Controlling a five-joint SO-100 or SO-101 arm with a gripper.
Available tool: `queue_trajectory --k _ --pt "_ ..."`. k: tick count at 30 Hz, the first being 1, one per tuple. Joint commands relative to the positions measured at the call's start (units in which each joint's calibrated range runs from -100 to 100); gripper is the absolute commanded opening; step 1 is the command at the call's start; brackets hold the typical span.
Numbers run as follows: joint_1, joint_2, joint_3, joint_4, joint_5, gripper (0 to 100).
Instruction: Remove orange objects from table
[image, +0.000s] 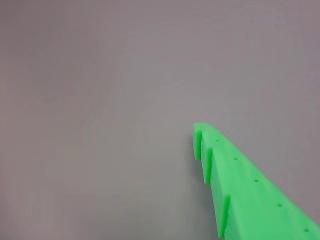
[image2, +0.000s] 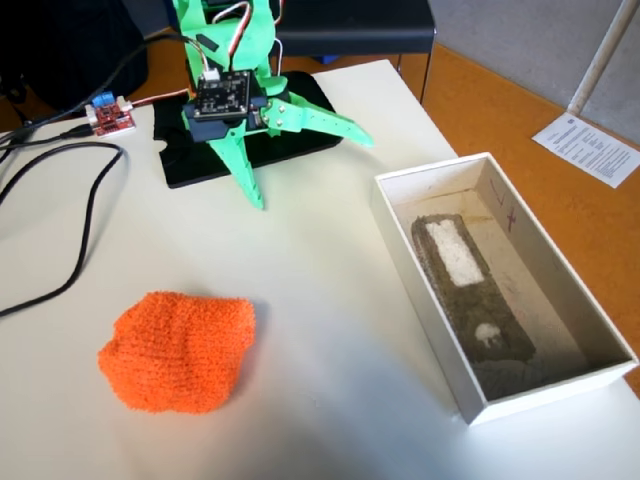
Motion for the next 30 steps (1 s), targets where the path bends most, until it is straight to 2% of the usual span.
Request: queue_trajectory --k 1,30 --pt "0.1 0.1 -0.4 0.4 -0.1 65" --pt "3.2 0.1 -0.4 0.4 -0.1 65"
